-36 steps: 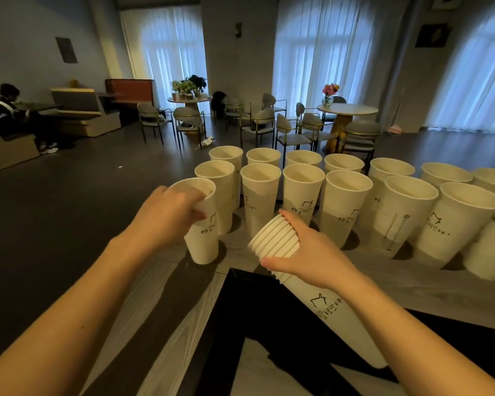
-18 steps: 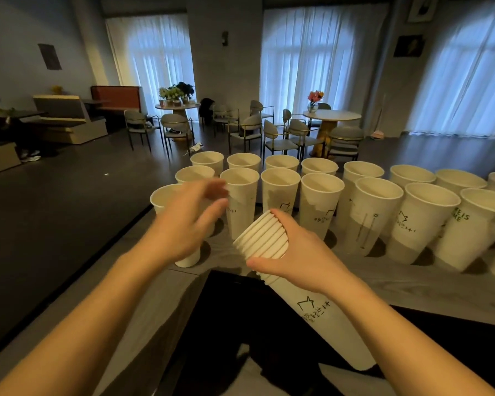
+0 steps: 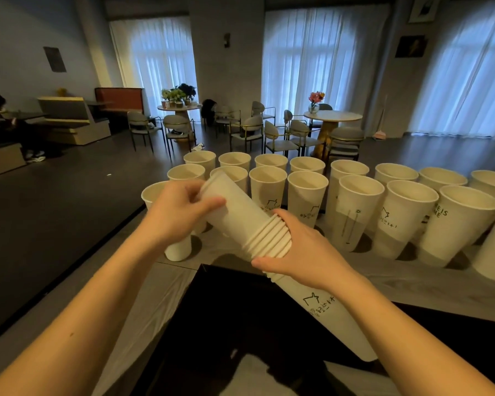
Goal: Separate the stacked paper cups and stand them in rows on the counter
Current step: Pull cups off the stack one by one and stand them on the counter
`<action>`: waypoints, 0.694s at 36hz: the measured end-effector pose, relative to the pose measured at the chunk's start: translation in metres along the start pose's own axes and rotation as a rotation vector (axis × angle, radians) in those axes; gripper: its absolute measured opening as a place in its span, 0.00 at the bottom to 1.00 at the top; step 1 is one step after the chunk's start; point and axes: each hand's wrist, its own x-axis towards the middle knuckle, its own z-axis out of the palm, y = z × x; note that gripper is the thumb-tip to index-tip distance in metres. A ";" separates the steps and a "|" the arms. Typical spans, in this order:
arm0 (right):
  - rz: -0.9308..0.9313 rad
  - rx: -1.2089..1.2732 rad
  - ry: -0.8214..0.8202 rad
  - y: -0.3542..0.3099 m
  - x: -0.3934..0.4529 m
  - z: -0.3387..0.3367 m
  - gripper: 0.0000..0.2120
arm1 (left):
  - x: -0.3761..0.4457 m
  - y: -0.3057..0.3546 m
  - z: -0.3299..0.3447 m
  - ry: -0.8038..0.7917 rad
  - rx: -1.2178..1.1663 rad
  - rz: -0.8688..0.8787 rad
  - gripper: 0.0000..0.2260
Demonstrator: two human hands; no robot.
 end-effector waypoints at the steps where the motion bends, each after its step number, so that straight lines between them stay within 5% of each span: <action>1: 0.037 -0.028 -0.006 0.006 0.001 -0.002 0.47 | 0.003 0.000 -0.005 0.071 0.085 0.070 0.09; 5: 0.145 -0.062 -0.021 0.023 0.003 -0.004 0.50 | 0.015 -0.008 -0.003 0.063 0.513 0.290 0.08; 11: 0.147 -0.026 -0.011 0.028 0.001 -0.001 0.50 | 0.027 -0.036 0.022 -0.069 0.823 0.355 0.09; 25: 0.138 -0.013 0.040 0.034 -0.007 -0.013 0.52 | 0.040 -0.041 0.022 -0.131 0.733 0.296 0.22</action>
